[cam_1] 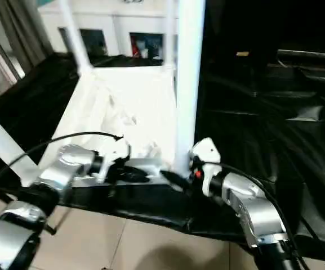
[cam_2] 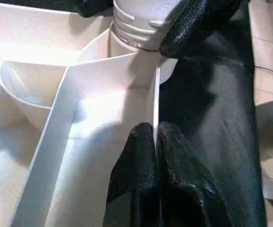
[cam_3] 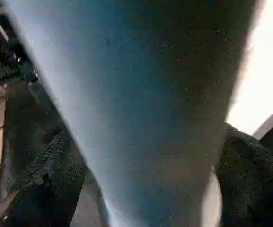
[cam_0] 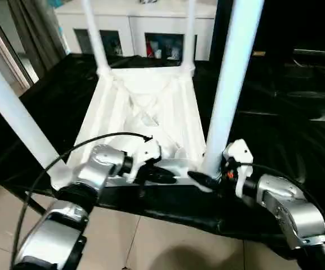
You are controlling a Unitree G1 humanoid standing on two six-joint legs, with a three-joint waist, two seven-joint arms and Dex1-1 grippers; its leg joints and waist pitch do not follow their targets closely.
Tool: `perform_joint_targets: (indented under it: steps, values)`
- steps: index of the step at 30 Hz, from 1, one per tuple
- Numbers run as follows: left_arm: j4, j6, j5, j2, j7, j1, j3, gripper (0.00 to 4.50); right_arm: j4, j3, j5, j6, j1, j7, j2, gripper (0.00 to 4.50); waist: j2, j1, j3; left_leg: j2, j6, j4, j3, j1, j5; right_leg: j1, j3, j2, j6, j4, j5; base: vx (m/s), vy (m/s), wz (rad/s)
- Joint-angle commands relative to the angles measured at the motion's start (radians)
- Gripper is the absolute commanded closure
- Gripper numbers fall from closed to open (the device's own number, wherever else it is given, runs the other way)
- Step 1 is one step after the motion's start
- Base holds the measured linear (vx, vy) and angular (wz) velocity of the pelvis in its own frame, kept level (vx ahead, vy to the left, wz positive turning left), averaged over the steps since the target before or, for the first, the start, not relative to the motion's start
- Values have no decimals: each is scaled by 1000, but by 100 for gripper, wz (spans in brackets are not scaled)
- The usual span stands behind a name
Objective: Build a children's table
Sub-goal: Rotate leg to tighten
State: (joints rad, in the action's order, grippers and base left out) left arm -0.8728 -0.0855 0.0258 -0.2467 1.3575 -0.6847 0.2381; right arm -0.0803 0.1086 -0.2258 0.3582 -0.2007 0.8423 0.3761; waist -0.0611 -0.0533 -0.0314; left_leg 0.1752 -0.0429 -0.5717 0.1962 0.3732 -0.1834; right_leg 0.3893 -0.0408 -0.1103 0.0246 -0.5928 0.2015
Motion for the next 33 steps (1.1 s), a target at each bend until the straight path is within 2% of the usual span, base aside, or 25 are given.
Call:
perform_joint_targets:
  steps: [1, 3, 6, 7, 9, 13, 16, 18, 19, 21, 23, 24, 25, 26, 28, 29, 33]
  values:
    - [-3, 18, -56, 7, 30, 22, -25, 450, 15, 16, 1, 3, -1, 20, 16, 71, 30, -2, 50, 51, 109, 59, -14, -6, -167, -39, 25, -35, -281, 60, 98, 0, 0, 0]
    - [-2, 13, -51, -2, 26, 24, -27, 450, 4, 35, 24, -11, -2, 27, 29, 89, 34, -2, 49, 50, 104, 58, -13, -7, -173, -39, 27, -37, -273, 63, 114, 0, 0, 0]
    - [10, 16, -52, -9, 25, 31, -32, 450, 2, 35, 23, -8, -7, 27, 31, 115, 33, -3, 48, 49, 101, 58, -13, -6, -170, -39, 28, -39, -261, 65, 138, 0, 0, 0]
    - [13, 19, -54, -10, 23, 33, -33, 450, 1, 33, 21, -4, -10, 30, 32, 126, 39, -3, 49, 49, 102, 57, -13, -5, -165, -39, 28, -39, -259, 64, 140, 0, 0, 0]
    - [22, 28, -58, -10, 26, 36, -35, 450, -2, 32, 15, -4, -15, 33, 33, 137, 36, -3, 49, 50, 104, 57, -13, -6, -156, -38, 28, -38, -259, 63, 133, 0, 0, 0]
    - [29, 34, -60, -10, 28, 40, -33, 450, -8, 31, 10, -6, -20, 37, 34, 168, 38, -2, 49, 48, 113, 54, -12, -6, -143, -38, 28, -36, -264, 61, 116, 0, 0, 0]
    - [39, 41, -61, -9, 29, 47, -28, 450, -10, 31, -4, -6, -12, 25, 19, 173, 37, -2, 50, 48, 117, 52, -12, -5, -132, -39, 27, -36, -268, 59, 101, 0, 0, 0]
    - [26, 33, -42, 1, -18, 42, -26, 450, -22, 22, 4, -12, -9, -21, -7, 175, 38, -1, 50, 47, 118, 52, -11, -4, -129, -38, 27, -36, -269, 59, 97, 0, 0, 0]
    - [15, 27, -29, 9, -53, 38, -24, 450, -31, 16, 11, -17, -8, -54, -26, 175, 39, 2, 50, 46, 113, 52, -12, -5, -137, -38, 28, -36, -267, 60, 110, 0, 0, 0]
    - [-35, 9, 20, 52, -212, 16, -21, 450, -69, -2, 51, -25, -12, -197, -97, 176, 38, 7, 47, 45, 96, 56, -12, -7, -163, -33, 28, -35, -257, 67, 154, 0, 0, 0]
    - [-37, 8, 22, 55, -220, 15, -22, 450, -71, -3, 54, -26, -12, -205, -101, 176, 40, 12, 43, 45, 59, 64, -16, -9, -217, -35, 27, -37, -232, 77, 257, 0, 0, 0]
    - [-52, 13, 31, 87, -284, 4, -24, 450, -96, -11, 75, -25, -19, -286, -144, 176, 40, 12, 43, 45, 59, 64, -16, -9, -217, -35, 27, -37, -232, 77, 257, 0, 0, 0]
    - [-67, 26, 41, 128, -354, -10, -24, 450, -125, -23, 95, -23, -32, -383, -198, 176, 38, 20, 37, 46, 34, 68, -15, -16, -272, -23, 30, -35, -213, 87, 330, 0, 0, 0]
    - [-84, 48, 52, 178, -435, -29, -22, 450, -156, -45, 110, -15, -54, -499, -264, 176, 38, 25, 38, 43, 10, 72, -19, -18, -298, -25, 29, -36, -195, 91, 383, 0, 0, 0]
    - [-104, 75, 61, 232, -509, -55, -17, 450, -177, -72, 111, -19, -87, -609, -339, 176, 38, 27, 39, 43, -9, 75, -23, -21, -311, -23, 30, -36, -173, 94, 411, 0, 0, 0]
    - [-107, 80, 60, 241, -515, -59, -17, 450, -178, -75, 110, -21, -93, -620, -348, 176, 38, 26, 40, 43, -7, 75, -23, -22, -311, -22, 32, -36, -170, 95, 393, 0, 0, 0]
    - [-124, 70, 62, 273, -537, -80, -13, 450, -197, -53, 126, -31, -117, -615, -359, 176, 38, 20, 46, 40, 32, 69, -19, -13, -248, -31, 32, -34, -187, 85, 255, 0, 0, 0]
